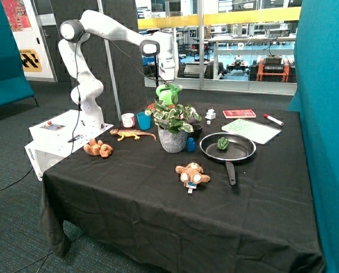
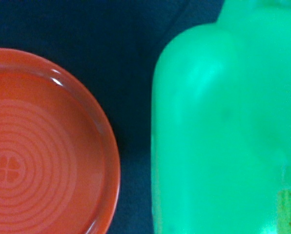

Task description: Water the pot plant and put the can on the plate

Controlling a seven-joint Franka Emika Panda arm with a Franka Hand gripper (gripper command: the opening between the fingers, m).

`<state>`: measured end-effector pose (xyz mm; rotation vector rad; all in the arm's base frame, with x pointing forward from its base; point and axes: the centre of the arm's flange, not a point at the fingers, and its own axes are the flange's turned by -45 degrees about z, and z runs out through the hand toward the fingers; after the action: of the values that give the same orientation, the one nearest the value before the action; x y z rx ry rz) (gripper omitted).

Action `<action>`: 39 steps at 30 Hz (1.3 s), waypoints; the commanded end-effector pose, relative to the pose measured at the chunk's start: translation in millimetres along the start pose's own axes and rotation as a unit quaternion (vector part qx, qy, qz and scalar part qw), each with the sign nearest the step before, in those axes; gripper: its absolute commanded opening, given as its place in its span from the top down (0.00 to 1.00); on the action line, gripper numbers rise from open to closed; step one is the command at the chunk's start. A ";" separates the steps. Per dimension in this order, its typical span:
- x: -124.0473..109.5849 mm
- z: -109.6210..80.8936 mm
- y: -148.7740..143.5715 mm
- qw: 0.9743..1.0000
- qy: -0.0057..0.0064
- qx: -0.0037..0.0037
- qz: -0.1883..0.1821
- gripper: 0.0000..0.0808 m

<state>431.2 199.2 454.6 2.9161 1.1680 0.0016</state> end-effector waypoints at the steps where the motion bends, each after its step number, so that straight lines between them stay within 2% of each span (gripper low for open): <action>1: 6.0 6.3 -10.0 0.999 0.000 0.000 -0.034 1.00; 9: 6.5 12.2 -22.5 0.999 0.000 0.000 -0.042 1.00; 20: 1.1 12.5 -42.2 0.997 0.000 0.000 -0.072 1.00; 39: -11.9 18.7 -61.7 0.996 0.000 0.000 -0.085 1.00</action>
<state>392.4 231.5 438.8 2.8225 1.3768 -0.0010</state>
